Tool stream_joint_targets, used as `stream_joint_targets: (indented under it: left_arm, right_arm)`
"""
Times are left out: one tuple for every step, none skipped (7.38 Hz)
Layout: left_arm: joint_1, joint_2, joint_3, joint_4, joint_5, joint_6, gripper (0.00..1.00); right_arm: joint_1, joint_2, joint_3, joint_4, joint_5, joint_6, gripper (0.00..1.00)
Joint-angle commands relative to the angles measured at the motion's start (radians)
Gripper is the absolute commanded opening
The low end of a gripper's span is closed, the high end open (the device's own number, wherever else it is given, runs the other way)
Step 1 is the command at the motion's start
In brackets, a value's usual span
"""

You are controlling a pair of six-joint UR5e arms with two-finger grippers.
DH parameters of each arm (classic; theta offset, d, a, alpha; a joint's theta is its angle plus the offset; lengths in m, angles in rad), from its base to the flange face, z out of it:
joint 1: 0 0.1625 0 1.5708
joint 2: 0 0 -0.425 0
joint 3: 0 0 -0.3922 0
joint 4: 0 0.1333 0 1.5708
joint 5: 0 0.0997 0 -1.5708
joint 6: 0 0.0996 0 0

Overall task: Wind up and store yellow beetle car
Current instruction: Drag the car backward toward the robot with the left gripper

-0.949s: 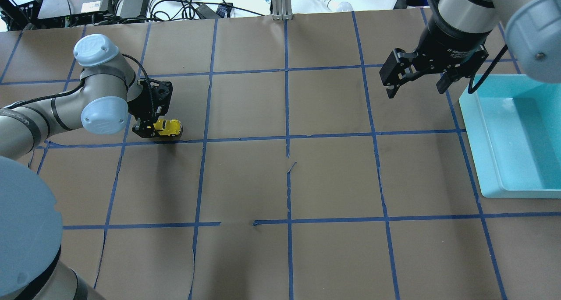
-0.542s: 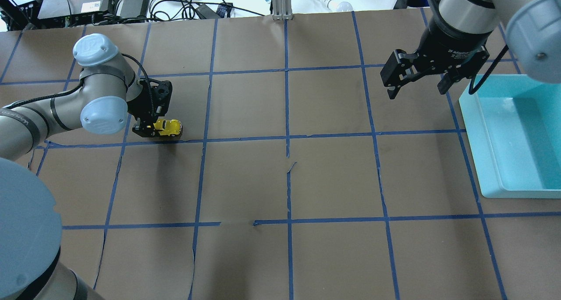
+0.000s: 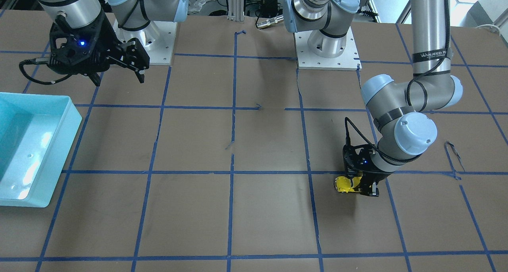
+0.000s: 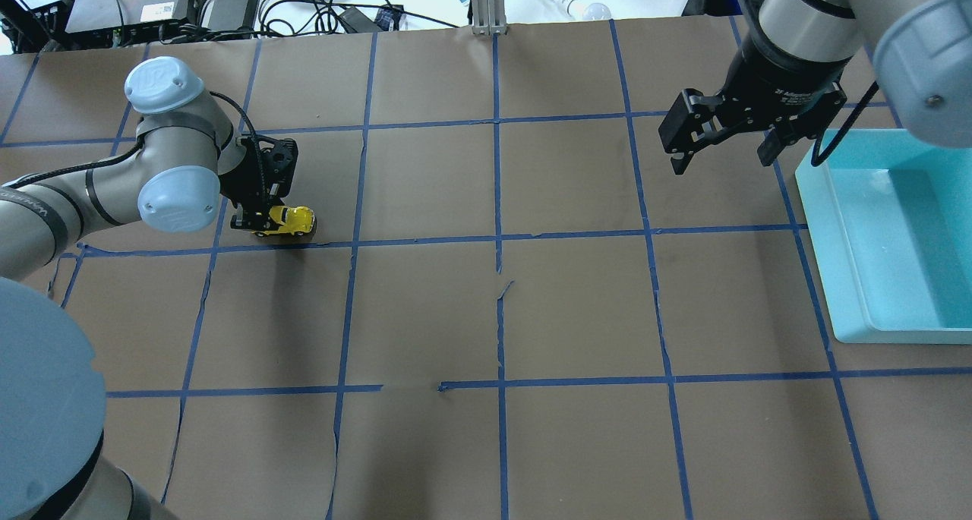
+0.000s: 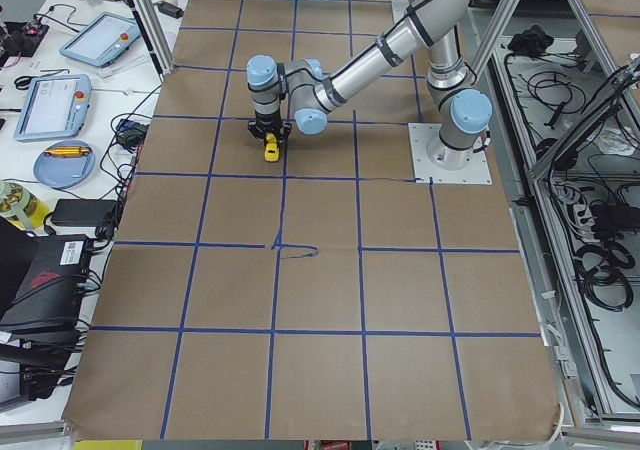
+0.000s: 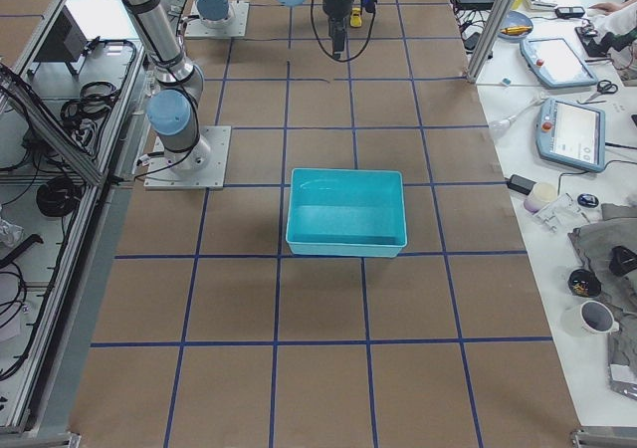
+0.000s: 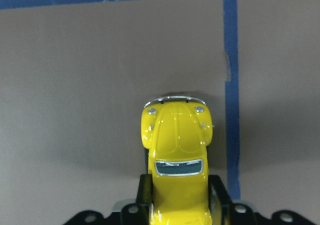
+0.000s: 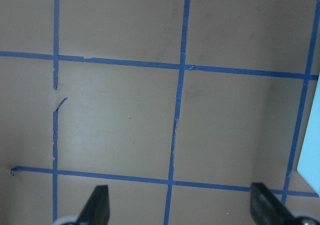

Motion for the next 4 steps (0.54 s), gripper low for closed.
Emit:
stream_joint_targets:
  left_arm:
    - [0.0, 0.0, 0.0, 0.001, 0.003, 0.0, 0.0]
    - [0.003, 0.0, 0.0, 0.001, 0.003, 0.0, 0.0]
    - [0.005, -0.003, 0.0, 0.001, 0.001, 0.005, 0.0]
    - [0.006, -0.003, 0.0, 0.001, 0.003, 0.005, 0.0]
  right_arm:
    - [0.0, 0.001, 0.0, 0.002, 0.0, 0.0, 1.0]
    - [-0.001, 0.001, 0.0, 0.002, 0.0, 0.0, 1.0]
    - [0.0, 0.001, 0.0, 0.0, 0.001, 0.0, 1.0]
    - [0.002, 0.001, 0.0, -0.003, 0.001, 0.001, 1.0]
